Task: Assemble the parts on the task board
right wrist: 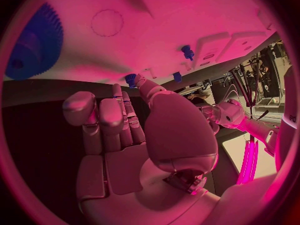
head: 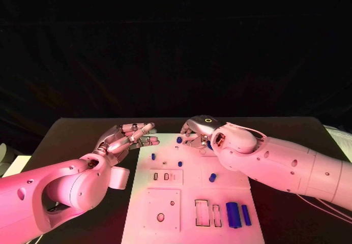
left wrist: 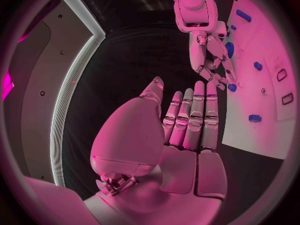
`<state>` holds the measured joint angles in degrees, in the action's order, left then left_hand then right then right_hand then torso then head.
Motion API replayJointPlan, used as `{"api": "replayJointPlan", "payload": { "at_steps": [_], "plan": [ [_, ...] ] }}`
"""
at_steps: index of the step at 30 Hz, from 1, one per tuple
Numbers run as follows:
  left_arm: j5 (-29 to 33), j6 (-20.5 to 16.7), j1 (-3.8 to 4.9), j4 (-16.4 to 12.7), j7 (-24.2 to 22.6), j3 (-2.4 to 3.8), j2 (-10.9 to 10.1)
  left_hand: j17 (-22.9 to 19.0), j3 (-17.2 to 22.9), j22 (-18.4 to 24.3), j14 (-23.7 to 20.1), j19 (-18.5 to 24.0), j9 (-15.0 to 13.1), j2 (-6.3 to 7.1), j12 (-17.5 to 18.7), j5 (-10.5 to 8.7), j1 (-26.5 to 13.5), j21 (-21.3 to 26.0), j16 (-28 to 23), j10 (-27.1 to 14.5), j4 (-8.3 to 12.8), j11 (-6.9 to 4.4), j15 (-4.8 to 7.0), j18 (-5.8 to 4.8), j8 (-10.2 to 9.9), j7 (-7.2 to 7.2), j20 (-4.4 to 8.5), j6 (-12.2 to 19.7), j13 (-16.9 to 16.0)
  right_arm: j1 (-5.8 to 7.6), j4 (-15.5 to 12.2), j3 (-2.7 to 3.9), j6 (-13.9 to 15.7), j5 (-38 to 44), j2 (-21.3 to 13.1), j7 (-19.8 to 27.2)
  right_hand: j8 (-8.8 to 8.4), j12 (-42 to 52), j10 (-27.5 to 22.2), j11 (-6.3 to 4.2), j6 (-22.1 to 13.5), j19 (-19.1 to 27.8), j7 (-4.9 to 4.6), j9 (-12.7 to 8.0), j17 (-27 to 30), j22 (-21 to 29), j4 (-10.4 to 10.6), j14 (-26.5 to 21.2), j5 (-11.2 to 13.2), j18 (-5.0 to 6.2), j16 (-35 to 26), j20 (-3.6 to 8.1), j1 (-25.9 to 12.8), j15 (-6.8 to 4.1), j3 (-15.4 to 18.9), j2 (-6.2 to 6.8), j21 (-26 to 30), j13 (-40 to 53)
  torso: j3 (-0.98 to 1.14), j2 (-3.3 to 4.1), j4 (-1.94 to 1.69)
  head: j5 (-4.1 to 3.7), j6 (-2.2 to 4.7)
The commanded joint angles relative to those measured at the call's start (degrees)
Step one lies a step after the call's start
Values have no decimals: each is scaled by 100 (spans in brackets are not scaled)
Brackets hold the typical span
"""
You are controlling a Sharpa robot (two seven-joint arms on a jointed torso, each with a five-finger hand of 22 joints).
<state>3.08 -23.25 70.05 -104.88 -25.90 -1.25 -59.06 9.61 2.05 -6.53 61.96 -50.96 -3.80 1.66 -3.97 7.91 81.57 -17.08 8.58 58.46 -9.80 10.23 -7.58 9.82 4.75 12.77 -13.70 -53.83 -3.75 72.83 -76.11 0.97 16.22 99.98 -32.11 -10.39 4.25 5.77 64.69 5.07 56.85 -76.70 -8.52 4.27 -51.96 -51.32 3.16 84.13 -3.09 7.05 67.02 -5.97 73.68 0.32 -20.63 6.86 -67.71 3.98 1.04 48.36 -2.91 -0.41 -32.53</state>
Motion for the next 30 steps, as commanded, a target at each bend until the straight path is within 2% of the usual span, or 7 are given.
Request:
{"api": "replayJointPlan", "payload": {
  "at_steps": [1, 7, 12, 15, 17, 19, 30],
  "plan": [
    [25, 116, 12, -3, -27, 5, -9, 8, -9, 6, -27, 9, 6, -27, 33, -21, 31, 23, -22, -45, 42, 12, -14, 66, -33, 36, -31, -23, 6, -2, -249, 33, 170, -133, -230, -81, 61, 95, 230, -35, 143, -107, 5, 16, -193, -236, 66, 122, -28, -47, 145, 13, 95, -39, -49, -11, -155, 27, 4, -9, 26, -7, 20],
    [55, 121, 12, 5, -24, 4, -30, 8, -9, 7, -27, 9, 6, -27, 33, -21, 31, 24, -23, -46, 43, 12, -14, 66, -34, 36, -31, -23, 6, 15, -964, 153, 114, -613, -1062, -358, 28, 504, 1152, -199, 224, -373, 39, -5, -831, -968, 149, 227, -75, -167, 598, 129, 99, -180, -62, 193, -627, 255, 1, -43, 96, -37, 59],
    [63, 131, 12, 41, -23, 4, -28, 8, -9, 7, -27, 9, 6, -27, 33, -21, 31, 24, -23, -46, 43, 12, -14, 66, -34, 36, -31, -23, 6, 32, -1250, 192, -156, -1151, -1529, -571, -38, 1197, 1772, -332, -7, -550, 142, -33, -1423, -1479, 342, 287, -423, -258, 1006, 285, 5, -304, 407, 470, -963, 919, -3, -65, 168, -35, 80],
    [76, 138, 12, 68, -23, 3, -18, 8, -8, 8, -27, 9, 5, -29, 33, -21, 32, 25, -26, -45, 46, 12, -15, 66, -34, 35, -32, -25, 6, 34, -1283, 201, -309, -1151, -1650, -646, -16, 2104, 1682, -357, -78, -590, 128, -23, -1806, -1681, 570, 305, -656, -295, 1257, 285, 81, -313, 917, 444, -1098, 1981, 10, -69, 203, -9, 83],
    [88, 142, 12, 81, -21, 3, -10, 8, -8, 8, -27, 9, 5, -29, 33, -21, 32, 25, -26, -45, 46, 12, -15, 66, -34, 35, -32, -25, 6, 33, -1271, 203, -387, -1117, -1681, -684, 17, 3737, 1396, -378, -116, -615, 126, -10, -2136, -1865, 866, 320, -792, -309, 1469, 295, 336, -241, 1407, 322, -1221, 3861, 14, -70, 211, -5, 77],
    [96, 147, 12, 87, -20, 3, -4, 8, -8, 8, -27, 9, 5, -29, 33, -21, 32, 25, -26, -45, 46, 12, -15, 66, -34, 35, -32, -25, 6, 30, -1238, 205, -438, -1101, -1686, -712, 31, 4838, 1392, -304, -142, -650, 73, -11, -2456, -2040, 1119, 356, -770, -349, 1641, 216, 476, -251, 1547, 352, -1324, 5100, 12, -64, 196, -15, 81],
    [106, 160, 10, 110, -13, 2, 10, 8, -8, 8, -27, 9, 5, -29, 33, -21, 32, 25, -26, -45, 46, 12, -15, 66, -34, 35, -32, -25, 6, 14, -904, 203, -579, -1164, -1451, -704, 64, 6514, 1778, -235, -161, -745, 61, -8, -3140, -2365, 1316, 462, -847, -400, 1987, 176, 586, -195, 1592, 249, -1509, 6861, 5, -58, 182, -17, 46]
  ]
}}
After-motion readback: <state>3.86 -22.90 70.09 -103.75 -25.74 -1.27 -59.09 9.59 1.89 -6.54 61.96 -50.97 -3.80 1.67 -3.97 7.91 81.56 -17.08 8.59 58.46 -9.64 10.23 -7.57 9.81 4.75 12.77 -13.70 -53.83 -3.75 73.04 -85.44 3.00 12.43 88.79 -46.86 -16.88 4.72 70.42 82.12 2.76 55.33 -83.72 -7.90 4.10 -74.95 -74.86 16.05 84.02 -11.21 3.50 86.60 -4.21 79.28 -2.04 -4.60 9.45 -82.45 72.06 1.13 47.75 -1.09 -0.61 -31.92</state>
